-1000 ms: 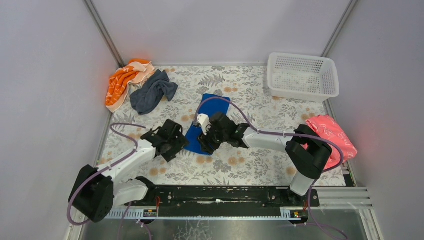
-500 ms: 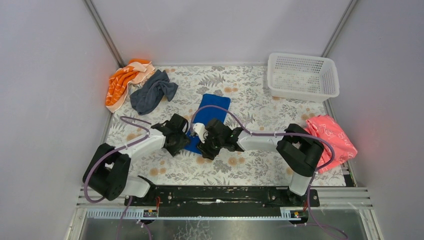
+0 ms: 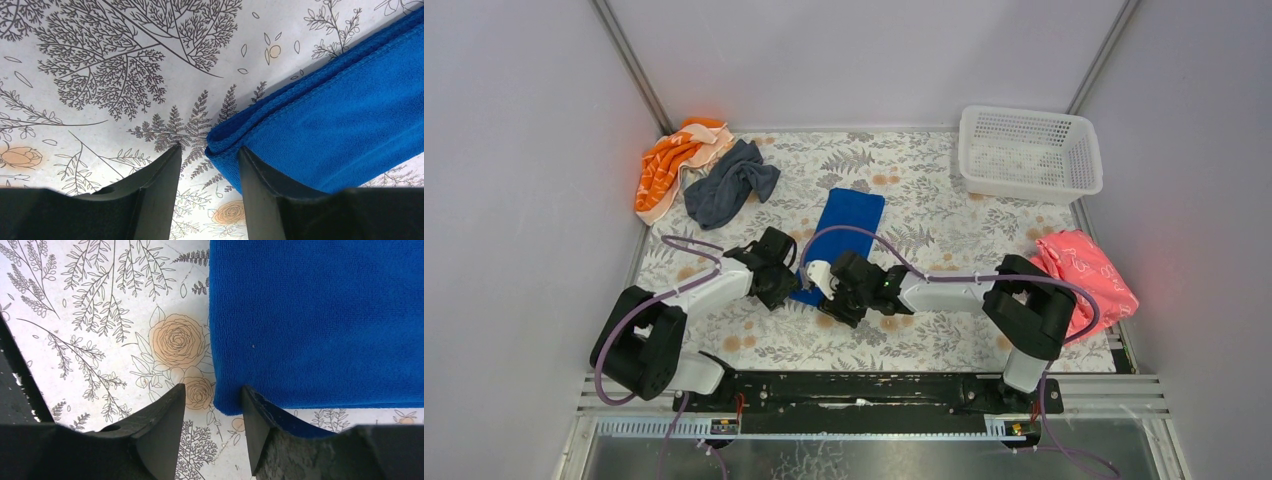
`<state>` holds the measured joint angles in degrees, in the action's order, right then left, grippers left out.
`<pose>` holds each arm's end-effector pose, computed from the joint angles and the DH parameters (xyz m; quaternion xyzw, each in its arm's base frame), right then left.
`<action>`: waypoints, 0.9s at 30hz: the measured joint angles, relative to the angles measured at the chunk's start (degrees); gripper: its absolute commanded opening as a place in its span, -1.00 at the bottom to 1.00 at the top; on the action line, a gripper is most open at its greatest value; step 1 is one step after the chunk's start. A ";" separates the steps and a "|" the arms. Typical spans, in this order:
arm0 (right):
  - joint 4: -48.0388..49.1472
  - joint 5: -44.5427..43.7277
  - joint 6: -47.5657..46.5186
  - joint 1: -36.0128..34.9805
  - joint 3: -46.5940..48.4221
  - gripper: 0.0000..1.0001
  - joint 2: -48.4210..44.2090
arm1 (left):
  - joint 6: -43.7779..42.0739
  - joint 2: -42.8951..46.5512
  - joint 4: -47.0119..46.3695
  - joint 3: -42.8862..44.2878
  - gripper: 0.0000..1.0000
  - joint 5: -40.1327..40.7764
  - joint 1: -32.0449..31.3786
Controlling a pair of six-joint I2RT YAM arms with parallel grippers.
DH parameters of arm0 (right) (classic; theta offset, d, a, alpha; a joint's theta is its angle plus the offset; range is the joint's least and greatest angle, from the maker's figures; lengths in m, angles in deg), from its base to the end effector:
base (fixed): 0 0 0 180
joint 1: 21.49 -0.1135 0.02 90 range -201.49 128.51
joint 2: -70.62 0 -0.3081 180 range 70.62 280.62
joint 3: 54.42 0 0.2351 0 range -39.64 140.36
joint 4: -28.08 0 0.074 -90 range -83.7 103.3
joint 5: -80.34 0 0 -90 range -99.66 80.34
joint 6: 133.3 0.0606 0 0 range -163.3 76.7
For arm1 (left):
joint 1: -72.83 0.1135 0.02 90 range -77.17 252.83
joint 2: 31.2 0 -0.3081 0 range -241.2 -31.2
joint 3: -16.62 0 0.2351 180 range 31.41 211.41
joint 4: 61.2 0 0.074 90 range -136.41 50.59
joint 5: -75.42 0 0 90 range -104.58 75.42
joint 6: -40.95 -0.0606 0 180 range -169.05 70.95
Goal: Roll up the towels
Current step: Roll the towel at the center of the board.
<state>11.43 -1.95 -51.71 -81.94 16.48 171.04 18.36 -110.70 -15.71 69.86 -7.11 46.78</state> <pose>0.1770 0.3286 0.2040 -0.5441 0.7493 0.2194 0.3073 0.1981 -0.0881 0.1851 -0.3576 0.9181 -0.0711 0.1553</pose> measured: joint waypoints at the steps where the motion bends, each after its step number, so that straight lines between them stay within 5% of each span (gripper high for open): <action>1: 0.00 -0.66 -0.55 -0.28 0.02 0.03 -0.11 | -0.02 0.07 -0.04 -0.07 -0.11 -0.02 0.02; 27: 4.28 -2.58 -5.38 -1.42 -0.55 0.04 -1.70 | -0.24 0.42 -0.70 -0.66 -0.18 -0.85 0.24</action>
<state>15.71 -4.53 -57.08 -83.36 15.93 169.34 18.12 -110.29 -16.41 69.21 -7.97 47.03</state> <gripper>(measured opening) 0.522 0.415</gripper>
